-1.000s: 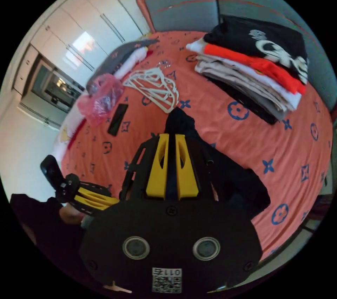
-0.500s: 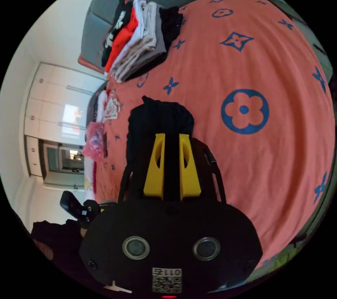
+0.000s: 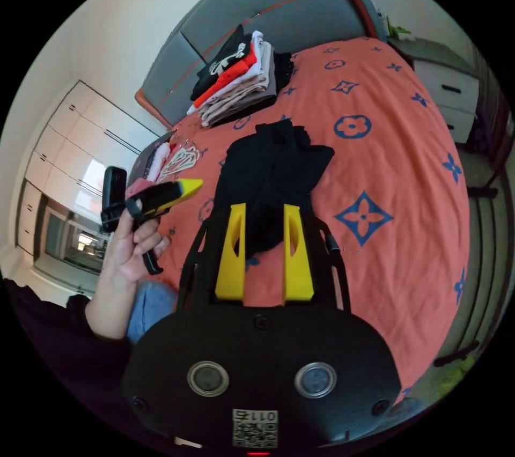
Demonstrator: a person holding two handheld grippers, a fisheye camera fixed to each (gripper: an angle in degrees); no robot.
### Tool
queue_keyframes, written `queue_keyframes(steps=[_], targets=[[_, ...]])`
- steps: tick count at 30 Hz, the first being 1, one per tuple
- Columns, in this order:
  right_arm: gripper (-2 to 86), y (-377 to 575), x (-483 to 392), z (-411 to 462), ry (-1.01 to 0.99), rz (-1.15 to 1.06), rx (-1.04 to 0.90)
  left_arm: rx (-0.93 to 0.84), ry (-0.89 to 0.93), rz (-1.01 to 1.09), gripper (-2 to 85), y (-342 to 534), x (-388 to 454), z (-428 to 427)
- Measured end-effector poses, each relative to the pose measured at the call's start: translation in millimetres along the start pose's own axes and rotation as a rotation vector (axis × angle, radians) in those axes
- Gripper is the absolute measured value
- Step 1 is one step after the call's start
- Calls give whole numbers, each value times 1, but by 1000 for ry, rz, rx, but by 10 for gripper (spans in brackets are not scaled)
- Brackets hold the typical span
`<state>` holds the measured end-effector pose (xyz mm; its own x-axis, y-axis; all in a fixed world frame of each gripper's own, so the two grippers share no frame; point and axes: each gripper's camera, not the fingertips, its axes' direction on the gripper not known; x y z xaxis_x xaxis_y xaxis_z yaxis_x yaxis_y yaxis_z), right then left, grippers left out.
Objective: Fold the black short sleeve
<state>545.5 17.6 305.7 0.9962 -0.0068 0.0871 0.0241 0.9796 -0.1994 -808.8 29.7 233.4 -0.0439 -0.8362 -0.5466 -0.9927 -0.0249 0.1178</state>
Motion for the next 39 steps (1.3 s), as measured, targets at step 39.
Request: queue_keyframes(steps=[39], targets=[[87,-212,18,102,362,-110,-410,-433,-189,485,10,-52,145,44]])
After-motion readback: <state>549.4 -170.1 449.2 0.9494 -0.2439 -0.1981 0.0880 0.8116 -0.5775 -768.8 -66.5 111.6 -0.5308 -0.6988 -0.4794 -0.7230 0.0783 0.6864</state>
